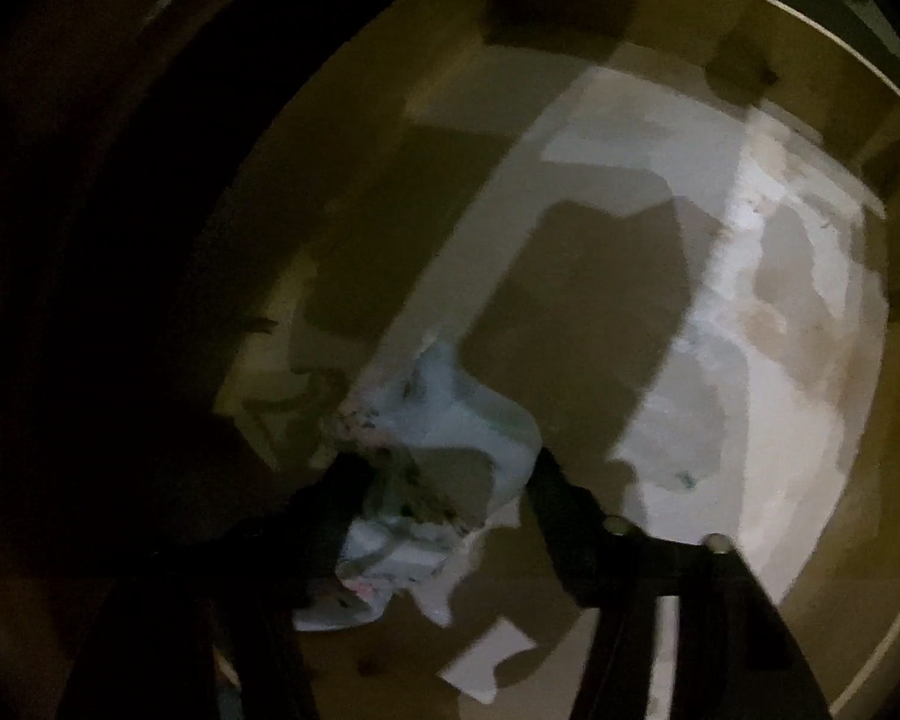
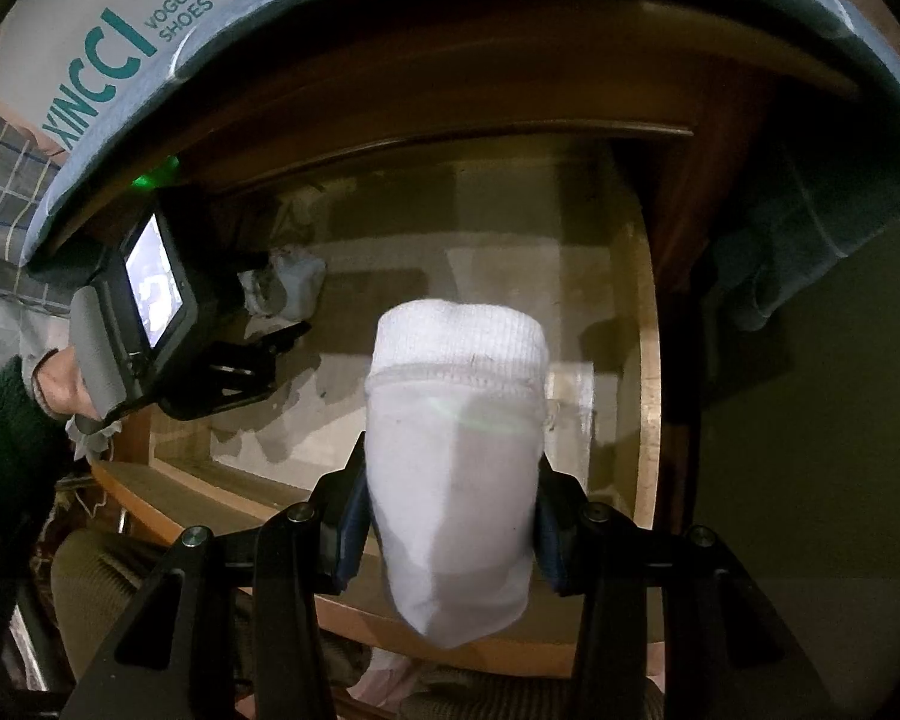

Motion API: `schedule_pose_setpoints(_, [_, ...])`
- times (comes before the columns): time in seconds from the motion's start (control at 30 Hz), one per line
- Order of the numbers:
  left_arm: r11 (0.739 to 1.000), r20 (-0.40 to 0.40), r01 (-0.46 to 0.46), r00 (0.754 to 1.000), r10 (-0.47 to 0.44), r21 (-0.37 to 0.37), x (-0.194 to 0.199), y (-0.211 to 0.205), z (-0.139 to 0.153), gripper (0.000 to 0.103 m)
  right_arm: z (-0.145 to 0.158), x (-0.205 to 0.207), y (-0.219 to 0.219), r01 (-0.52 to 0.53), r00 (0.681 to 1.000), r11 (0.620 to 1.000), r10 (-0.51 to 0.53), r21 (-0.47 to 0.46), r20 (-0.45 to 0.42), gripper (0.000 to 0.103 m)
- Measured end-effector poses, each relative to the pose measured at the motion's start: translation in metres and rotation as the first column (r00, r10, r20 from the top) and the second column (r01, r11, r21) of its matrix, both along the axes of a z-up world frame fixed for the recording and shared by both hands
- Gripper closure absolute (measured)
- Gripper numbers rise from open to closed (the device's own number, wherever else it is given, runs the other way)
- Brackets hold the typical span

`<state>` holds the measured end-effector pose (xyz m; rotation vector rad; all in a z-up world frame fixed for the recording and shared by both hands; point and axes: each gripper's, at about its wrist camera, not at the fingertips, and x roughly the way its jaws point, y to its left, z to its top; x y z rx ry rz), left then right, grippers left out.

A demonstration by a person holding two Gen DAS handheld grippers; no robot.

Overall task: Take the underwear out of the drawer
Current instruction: 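Grasp the white floral item with the left tool, then lift the white floral item with the left tool toward the shoe box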

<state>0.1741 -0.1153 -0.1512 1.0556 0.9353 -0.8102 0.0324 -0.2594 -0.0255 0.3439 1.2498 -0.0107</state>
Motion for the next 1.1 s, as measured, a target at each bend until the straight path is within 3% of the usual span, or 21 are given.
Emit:
schedule_pose_setpoints(0.13, [1.000, -0.040, -0.023, 0.999, 0.023, 0.012, 0.001, -0.001, 0.000, 0.063, 0.000, 0.000, 0.001, -0.003, 1.000, 1.000, 0.003, 0.004, 0.000, 0.061])
schedule_pose_setpoints(0.3, [0.998, -0.147, -0.062, 0.987, 0.065, 0.023, 0.002, 0.000, 0.004, 0.071, 0.000, 0.000, -0.001, -0.002, 1.000, 1.000, 0.002, 0.001, 0.000, 0.061])
schedule_pose_setpoints(0.63, [0.977, -0.313, -0.213, 0.926, 0.210, 0.025, -0.010, 0.022, 0.021, 0.078, 0.000, -0.001, 0.000, -0.009, 1.000, 1.000, 0.009, -0.002, 0.008, 0.061])
schedule_pose_setpoints(0.83, [0.957, -0.372, -0.291, 0.888, 0.270, -0.001, -0.002, 0.037, 0.037, 0.079, 0.001, -0.002, -0.001, -0.013, 1.000, 1.000, 0.013, -0.003, 0.019, 0.061])
schedule_pose_setpoints(0.9, [0.957, -0.359, -0.290, 0.894, 0.269, -0.004, -0.009, 0.040, 0.039, 0.079, 0.000, -0.002, -0.001, -0.014, 1.000, 1.000, 0.014, -0.004, 0.019, 0.061])
schedule_pose_setpoints(1.1, [0.935, -0.393, -0.350, 0.869, 0.299, -0.061, -0.018, 0.049, 0.057, 0.079, 0.002, -0.003, 0.000, -0.016, 1.000, 1.000, 0.016, -0.004, 0.026, 0.061])
